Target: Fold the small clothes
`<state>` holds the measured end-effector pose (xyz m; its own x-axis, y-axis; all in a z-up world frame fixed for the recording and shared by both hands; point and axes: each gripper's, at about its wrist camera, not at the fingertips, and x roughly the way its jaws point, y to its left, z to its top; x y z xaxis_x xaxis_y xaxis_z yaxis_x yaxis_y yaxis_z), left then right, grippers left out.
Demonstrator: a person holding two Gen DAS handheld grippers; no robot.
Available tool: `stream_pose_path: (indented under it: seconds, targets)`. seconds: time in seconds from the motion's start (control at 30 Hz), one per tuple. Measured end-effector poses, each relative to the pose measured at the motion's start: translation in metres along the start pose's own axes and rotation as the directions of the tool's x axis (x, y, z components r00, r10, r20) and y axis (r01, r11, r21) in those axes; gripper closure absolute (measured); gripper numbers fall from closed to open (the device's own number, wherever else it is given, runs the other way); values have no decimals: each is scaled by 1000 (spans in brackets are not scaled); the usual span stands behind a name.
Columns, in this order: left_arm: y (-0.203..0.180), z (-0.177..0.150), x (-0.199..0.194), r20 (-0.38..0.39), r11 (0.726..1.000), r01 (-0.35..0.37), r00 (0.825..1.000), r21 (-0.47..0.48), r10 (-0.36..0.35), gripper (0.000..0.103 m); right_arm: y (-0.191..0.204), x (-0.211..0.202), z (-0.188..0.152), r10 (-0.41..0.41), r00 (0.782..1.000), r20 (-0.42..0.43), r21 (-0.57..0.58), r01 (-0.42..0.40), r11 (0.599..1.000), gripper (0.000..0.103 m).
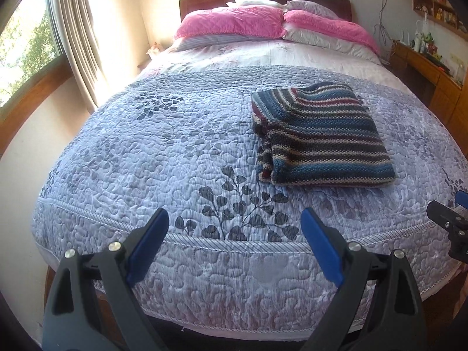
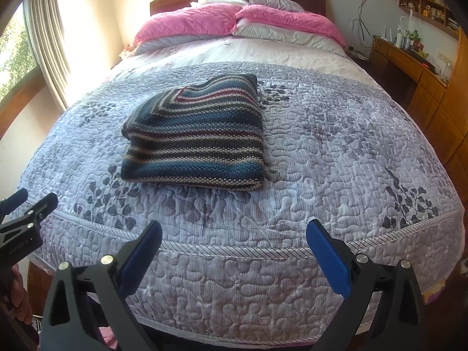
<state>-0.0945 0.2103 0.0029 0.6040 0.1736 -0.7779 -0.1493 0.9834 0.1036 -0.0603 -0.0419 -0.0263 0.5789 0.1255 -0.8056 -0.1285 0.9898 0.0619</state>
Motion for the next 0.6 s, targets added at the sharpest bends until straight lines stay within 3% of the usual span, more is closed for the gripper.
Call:
stream_pose_path:
  seconds: [0.6]
  targets:
    - [4,-1,-8,15,1000,-18,1000,2,18,12,11,-4,1,18,1000,-1,-20,-18,1000,4]
